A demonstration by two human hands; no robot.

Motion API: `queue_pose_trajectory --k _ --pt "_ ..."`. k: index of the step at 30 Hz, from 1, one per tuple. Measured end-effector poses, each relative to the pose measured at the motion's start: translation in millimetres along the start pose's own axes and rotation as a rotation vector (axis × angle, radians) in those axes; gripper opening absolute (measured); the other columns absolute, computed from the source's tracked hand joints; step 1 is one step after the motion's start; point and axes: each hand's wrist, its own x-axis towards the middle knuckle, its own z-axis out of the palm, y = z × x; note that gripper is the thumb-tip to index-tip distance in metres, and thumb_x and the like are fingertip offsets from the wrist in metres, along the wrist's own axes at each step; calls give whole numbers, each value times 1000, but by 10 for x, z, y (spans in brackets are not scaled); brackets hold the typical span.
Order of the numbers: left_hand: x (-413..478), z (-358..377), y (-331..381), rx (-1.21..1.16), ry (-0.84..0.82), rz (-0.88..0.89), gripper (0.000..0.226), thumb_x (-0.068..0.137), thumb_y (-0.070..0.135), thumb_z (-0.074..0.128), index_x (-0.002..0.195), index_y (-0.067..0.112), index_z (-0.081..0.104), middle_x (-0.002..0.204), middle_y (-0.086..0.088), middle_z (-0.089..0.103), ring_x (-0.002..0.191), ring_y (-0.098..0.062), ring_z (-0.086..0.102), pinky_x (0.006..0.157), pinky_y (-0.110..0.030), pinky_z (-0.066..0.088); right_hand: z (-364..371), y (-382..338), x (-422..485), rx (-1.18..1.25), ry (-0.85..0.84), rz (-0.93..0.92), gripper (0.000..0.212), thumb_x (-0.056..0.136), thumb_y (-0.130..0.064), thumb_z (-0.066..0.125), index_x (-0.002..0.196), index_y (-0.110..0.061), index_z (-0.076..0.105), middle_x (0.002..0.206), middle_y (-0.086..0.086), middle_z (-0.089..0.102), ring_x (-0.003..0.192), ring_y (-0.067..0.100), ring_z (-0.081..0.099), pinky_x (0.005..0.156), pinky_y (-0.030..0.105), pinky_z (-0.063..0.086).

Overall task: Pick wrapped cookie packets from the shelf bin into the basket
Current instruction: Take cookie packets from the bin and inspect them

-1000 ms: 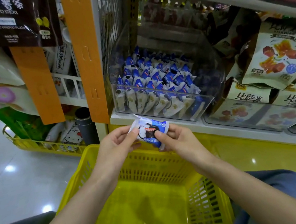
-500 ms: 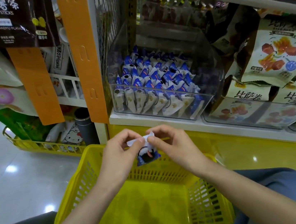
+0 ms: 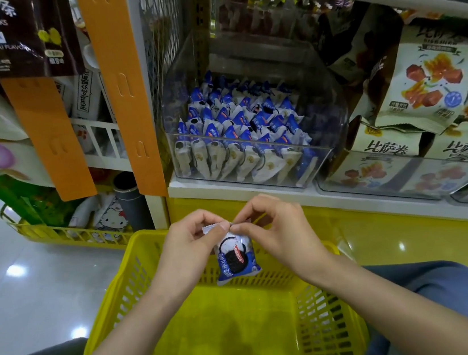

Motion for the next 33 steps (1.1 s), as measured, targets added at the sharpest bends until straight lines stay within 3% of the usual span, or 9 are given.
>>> queue_pose_trajectory --k 5,9,13,15,19,21,24,27,33 --pt "15 24 6 44 76 35 9 85 8 62 79 15 62 76 2 66 73 -10 61 69 -21 48 -16 21 5 -111 105 -90 7 78 -25 71 76 -27 64 75 -14 60 71 2 59 62 23 49" --pt "27 -20 -58 303 145 38 20 92 20 53 74 24 60 71 6 62 67 -12 56 63 -19 43 -73 16 52 -20 277 -88 9 79 -17 71 78 -22 63 78 -11 59 76 0 58 67 10 45" --pt "62 -12 16 -179 -11 -367 42 96 41 32 85 18 65 78 -3 69 70 -19 61 64 -28 48 -70 10 17 13 170 -207 7 76 -8 71 77 -13 67 84 -6 61 83 3 58 74 15 48" --pt "68 -30 26 -295 -39 -378 39 93 44 40 94 17 67 86 -4 73 77 -17 66 68 -28 50 -25 6 -23 -127 91 -330 3 76 -9 69 77 -11 68 89 -1 62 87 8 55 77 18 44" --pt "50 -30 20 -339 56 -233 17 89 20 56 97 10 68 86 -2 73 80 -12 66 74 -30 51 10 23 -51 -318 -24 -461 6 80 -17 67 82 -11 68 99 3 62 93 14 52 77 21 41" --pt "55 -27 21 -335 100 -184 17 91 13 54 102 9 65 88 -2 73 78 -11 67 74 -28 52 29 -9 -51 -252 -18 -331 11 83 -22 66 90 -14 66 104 -1 57 99 10 49 85 16 38" --pt "57 -39 8 -271 91 -125 18 93 13 51 105 13 64 95 -1 73 82 -10 68 72 -23 55 57 -72 -21 40 38 85 16 88 -26 59 102 -21 53 104 -7 55 99 7 54 86 14 43" --pt "44 -1 2 -217 5 -79 18 93 11 49 104 16 64 94 1 72 81 -7 67 67 -19 53 39 -79 32 532 -173 489 24 96 -24 46 114 -11 55 110 2 64 95 14 63 79 21 52" --pt "18 25 -64 224 148 123 33 85 18 64 111 29 48 105 10 56 93 -1 53 73 -8 41 47 -62 19 711 -181 556 27 95 -18 48 115 -2 55 113 19 65 96 24 63 87 42 51"
